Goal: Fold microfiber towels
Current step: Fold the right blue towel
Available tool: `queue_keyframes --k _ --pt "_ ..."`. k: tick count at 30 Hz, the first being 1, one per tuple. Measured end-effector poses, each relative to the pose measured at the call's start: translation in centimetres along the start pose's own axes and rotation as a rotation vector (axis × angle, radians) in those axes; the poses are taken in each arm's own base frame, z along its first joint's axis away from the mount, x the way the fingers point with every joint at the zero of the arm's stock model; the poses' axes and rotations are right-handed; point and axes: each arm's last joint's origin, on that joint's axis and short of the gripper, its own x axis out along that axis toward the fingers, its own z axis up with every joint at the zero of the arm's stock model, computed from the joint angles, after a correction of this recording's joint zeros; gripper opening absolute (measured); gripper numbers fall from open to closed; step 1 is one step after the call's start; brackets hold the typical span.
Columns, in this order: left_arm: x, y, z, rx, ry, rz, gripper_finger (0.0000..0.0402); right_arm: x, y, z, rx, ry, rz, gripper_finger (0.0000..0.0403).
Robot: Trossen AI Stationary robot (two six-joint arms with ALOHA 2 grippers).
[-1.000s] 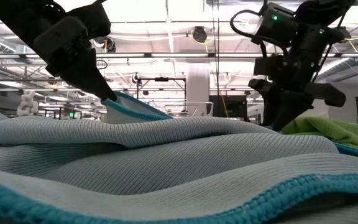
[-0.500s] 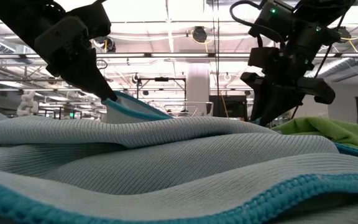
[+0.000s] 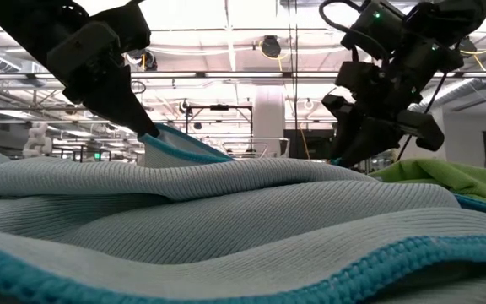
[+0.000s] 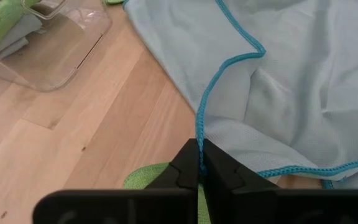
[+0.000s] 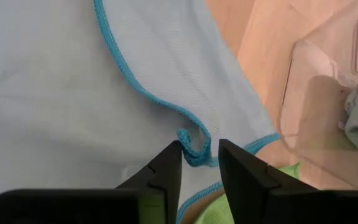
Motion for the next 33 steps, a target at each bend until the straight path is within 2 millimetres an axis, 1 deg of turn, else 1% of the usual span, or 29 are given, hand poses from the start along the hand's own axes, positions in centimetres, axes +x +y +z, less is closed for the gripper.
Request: queue_keyframes --k 3,8,11,13,15,19,24,26,30,33 --pt "0.0 0.0 0.0 -0.002 -0.001 0.0 0.0004 0.2 0.0 0.0 0.001 0.003 0.002 0.0081" --pt "0.0 0.0 0.0 -0.004 -0.002 0.0 0.0013 1.1 0.2 -0.2 -0.001 0.018 0.01 0.0036" --pt "0.0 0.0 0.0 -0.003 -0.002 0.0 0.0005 1.3 0.1 0.0 0.0 0.006 0.0 0.0009" --pt "0.0 0.0 0.0 0.0 -0.002 0.001 0.0005 1.2 0.1 0.0 0.0 0.009 -0.013 0.0006" --pt "0.0 0.0 0.0 0.021 -0.008 0.014 0.0008 0.8 -0.1 0.1 -0.002 0.021 -0.062 0.0008" --pt "-0.3 0.5 0.2 0.104 -0.025 0.063 0.0006 -0.6 -0.3 0.6 0.004 0.039 -0.158 0.0004" --pt "-1.7 2.5 1.8 0.166 -0.067 0.124 0.0008 -2.8 0.0 2.5 0.087 -0.017 -0.166 0.0004" --pt "-2.4 3.5 2.7 0.203 -0.096 0.137 0.0007 -3.5 0.4 3.1 0.12 -0.006 -0.176 0.0004" --pt "-4.1 6.0 4.5 0.288 -0.154 0.18 0.0005 -5.1 1.3 5.2 0.197 0.017 -0.238 0.0004" --pt "-5.4 8.1 5.6 0.329 -0.19 0.223 0.0006 -6.4 1.9 7.2 0.291 -0.027 -0.228 0.0004"
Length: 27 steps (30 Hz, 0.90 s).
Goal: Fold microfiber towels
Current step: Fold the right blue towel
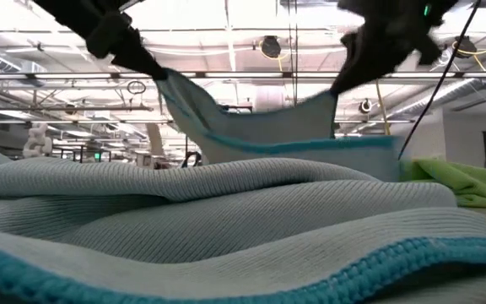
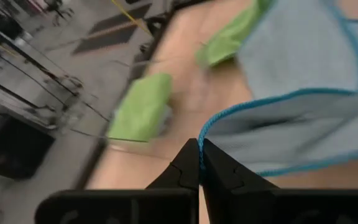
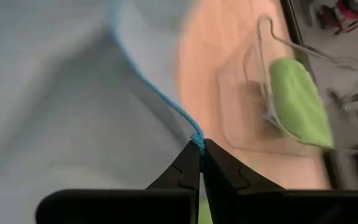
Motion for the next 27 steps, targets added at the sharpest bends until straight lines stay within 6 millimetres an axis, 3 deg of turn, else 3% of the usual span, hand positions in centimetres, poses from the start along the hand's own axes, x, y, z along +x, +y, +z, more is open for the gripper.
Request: queue_keyframes --k 4,8,13,16,20,27 --pt "-0.4 2.8 0.3 -0.009 -0.039 -0.015 0.0004 -1.0 0.9 0.9 0.116 -0.019 0.036 0.0004" --pt "-0.2 3.9 0.3 -0.013 -0.059 -0.057 0.0004 -1.2 1.2 1.0 0.106 -0.024 -0.002 0.0004" --pt "0.3 4.8 0.4 0.015 -0.068 -0.021 0.0006 -0.8 -1.0 0.8 -0.083 0.025 -0.241 0.0004" --pt "0.4 5.3 0.5 -0.042 -0.079 -0.001 0.0006 -0.7 -3.2 1.3 -0.094 0.046 -0.308 0.0004" --pt "0.0 4.5 0.7 -0.164 -0.11 -0.144 0.0004 -0.2 -5.1 1.0 -0.105 0.076 -0.284 0.0004" --pt "-2.4 0.6 1.4 -0.216 -0.154 -0.366 0.0003 0.3 -5.8 0.3 -0.069 0.075 -0.076 0.0004"
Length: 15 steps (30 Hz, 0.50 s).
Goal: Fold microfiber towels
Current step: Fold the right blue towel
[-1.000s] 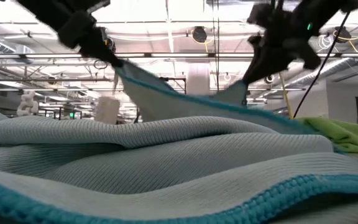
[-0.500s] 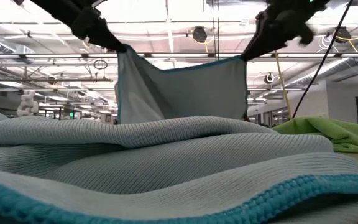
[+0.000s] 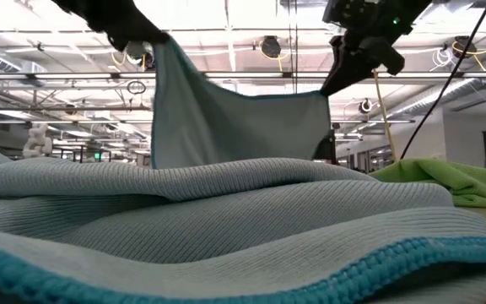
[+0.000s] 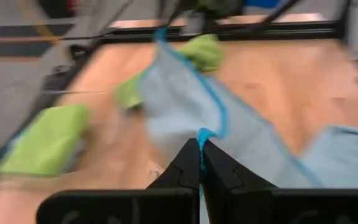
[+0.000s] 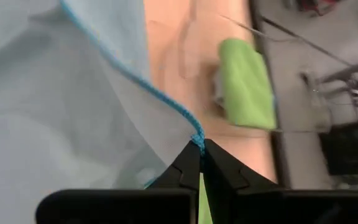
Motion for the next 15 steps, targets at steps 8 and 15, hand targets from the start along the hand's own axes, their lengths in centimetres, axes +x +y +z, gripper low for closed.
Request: queue_keyframes --k 8,15 --pt "-2.3 -3.9 -0.3 -0.003 -0.073 0.098 0.0003 0.6 0.4 -0.1 -0.075 -0.08 0.033 0.0004" --pt "-1.4 -5.4 -0.9 -0.092 -0.049 0.042 0.0006 1.5 -0.5 -1.7 -0.157 0.048 -0.051 0.0004"
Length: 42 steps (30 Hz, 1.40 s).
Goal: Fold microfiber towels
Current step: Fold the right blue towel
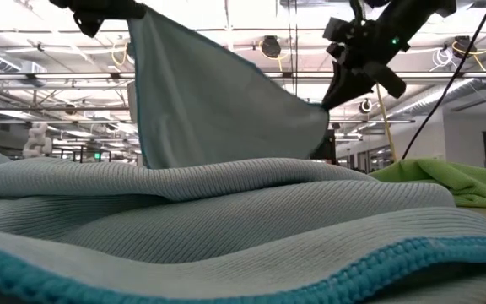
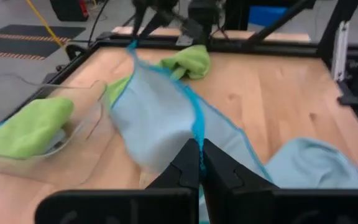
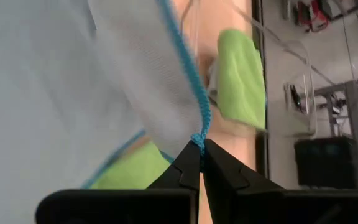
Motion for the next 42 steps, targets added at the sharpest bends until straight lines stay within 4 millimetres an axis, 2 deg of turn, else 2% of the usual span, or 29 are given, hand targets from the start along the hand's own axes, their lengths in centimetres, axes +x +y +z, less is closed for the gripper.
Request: queue_keyframes --k 4,11,17,21,27,42 --pt "1.6 -0.4 -0.3 0.011 0.005 0.022 0.0004 -0.4 -0.8 -0.4 0.02 0.003 -0.04 0.0004" --pt "3.8 -0.1 -0.9 -0.018 0.042 0.049 0.0004 -3.3 -2.0 -1.5 0.034 0.015 -0.127 0.0004" --pt "4.2 -0.9 -0.9 -0.018 0.032 -0.035 0.0009 -4.9 -2.1 -2.4 0.096 -0.049 -0.07 0.0004" --pt "3.5 -1.2 -1.2 0.011 0.056 -0.043 0.0004 -4.2 -1.1 -3.3 0.102 -0.068 -0.014 0.0004" --pt "3.4 -1.6 -0.8 -0.049 0.016 -0.078 0.0008 -2.5 0.5 -4.6 0.097 -0.073 -0.013 0.0004" --pt "6.8 -5.4 -3.4 -0.104 0.036 -0.229 0.0006 -0.7 3.2 -6.9 0.147 -0.072 0.165 0.0004"
